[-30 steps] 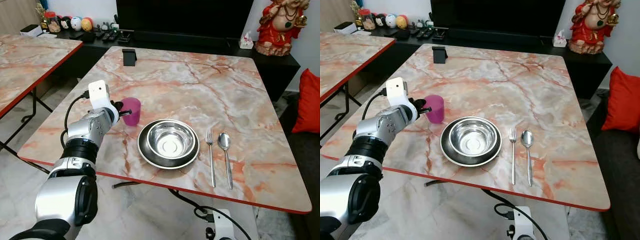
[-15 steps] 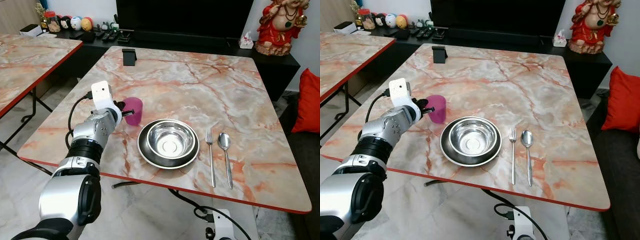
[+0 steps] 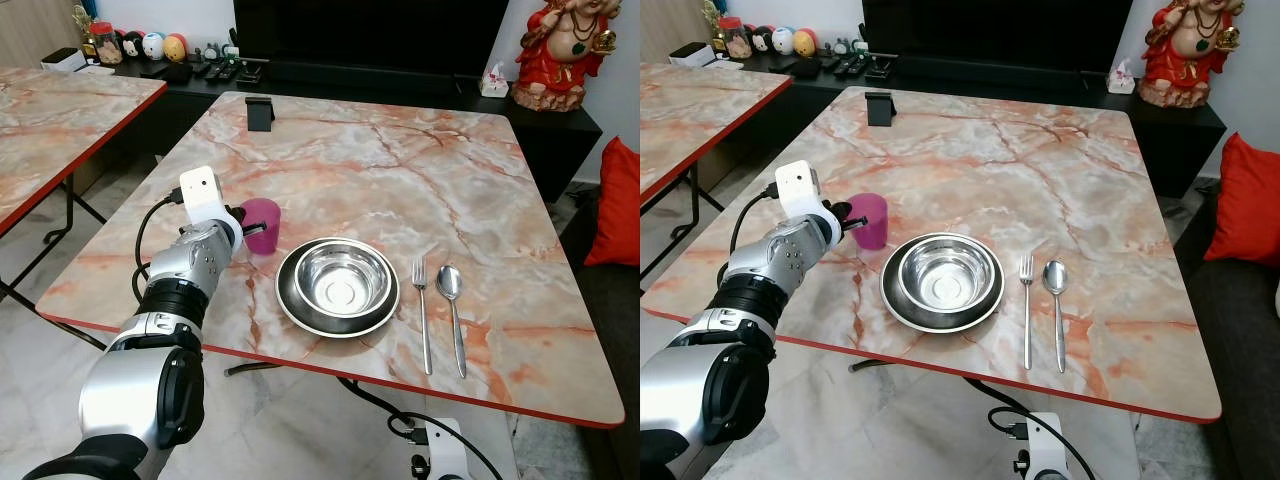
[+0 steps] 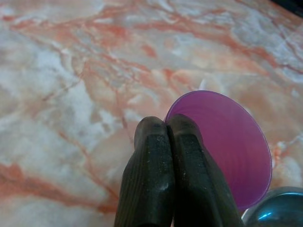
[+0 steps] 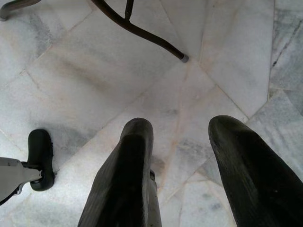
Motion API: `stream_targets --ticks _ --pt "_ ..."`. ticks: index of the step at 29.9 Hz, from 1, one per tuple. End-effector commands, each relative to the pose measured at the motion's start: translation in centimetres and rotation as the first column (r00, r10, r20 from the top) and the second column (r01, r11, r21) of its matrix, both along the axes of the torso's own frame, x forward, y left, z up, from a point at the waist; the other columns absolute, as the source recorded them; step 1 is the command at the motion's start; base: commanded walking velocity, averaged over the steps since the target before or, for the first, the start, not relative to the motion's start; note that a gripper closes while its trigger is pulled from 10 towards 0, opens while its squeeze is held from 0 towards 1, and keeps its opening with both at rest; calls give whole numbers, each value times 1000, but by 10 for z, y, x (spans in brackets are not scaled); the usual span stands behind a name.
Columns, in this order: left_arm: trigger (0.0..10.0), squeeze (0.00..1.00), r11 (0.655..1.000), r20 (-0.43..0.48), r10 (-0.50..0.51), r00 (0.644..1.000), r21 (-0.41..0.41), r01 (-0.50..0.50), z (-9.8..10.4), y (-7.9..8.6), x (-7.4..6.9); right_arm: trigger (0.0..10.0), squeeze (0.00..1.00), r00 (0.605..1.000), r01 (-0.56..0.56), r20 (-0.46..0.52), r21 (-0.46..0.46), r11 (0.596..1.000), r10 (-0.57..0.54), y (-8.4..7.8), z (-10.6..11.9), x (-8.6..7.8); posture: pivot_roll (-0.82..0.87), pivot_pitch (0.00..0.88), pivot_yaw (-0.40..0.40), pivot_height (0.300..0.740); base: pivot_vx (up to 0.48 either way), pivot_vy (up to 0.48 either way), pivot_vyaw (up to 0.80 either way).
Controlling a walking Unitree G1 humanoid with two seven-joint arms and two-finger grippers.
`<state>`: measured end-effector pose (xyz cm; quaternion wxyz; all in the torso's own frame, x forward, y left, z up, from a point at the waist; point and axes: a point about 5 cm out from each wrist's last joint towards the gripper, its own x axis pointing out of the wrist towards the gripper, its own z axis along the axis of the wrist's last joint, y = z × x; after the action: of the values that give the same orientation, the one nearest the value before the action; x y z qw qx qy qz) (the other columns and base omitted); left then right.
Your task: Setting the table
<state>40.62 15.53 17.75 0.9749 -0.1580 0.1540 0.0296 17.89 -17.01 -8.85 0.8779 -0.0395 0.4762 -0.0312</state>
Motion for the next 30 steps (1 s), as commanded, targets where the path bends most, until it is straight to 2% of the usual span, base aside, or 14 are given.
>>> stream_targets --ticks 1,10,11,19,20,30 --pt "10000 0 1000 9 7 1000 -7 -7 6 -2 2 10000 0 1000 -6 -1 -6 1000 6 -1 0 0 9 0 -30 740 0 0 0" --pt "10000 0 1000 -3 -1 1000 -11 0 4 -3 2 10000 0 1000 -7 -1 -5 1000 7 -1 0 0 10 0 -31 740 0 0 0" --pt "10000 98 1000 -3 -2 1000 -11 2 4 -3 2 10000 0 1000 -7 -1 -5 1000 7 -1 0 0 10 0 -31 740 0 0 0" --pt "10000 98 1000 -3 -2 1000 -11 2 4 -3 2 10000 0 1000 -7 -1 -5 1000 7 -1 0 0 10 0 -31 740 0 0 0" --pt "10000 620 1000 6 -6 1000 -13 6 6 -4 3 10000 0 1000 -7 -1 -5 1000 7 -1 0 0 10 0 -31 740 0 0 0" --pt "10000 608 1000 29 -13 999 -16 14 10 -6 4 10000 0 1000 -7 -1 -5 1000 7 -1 0 0 12 0 -32 740 0 0 0"
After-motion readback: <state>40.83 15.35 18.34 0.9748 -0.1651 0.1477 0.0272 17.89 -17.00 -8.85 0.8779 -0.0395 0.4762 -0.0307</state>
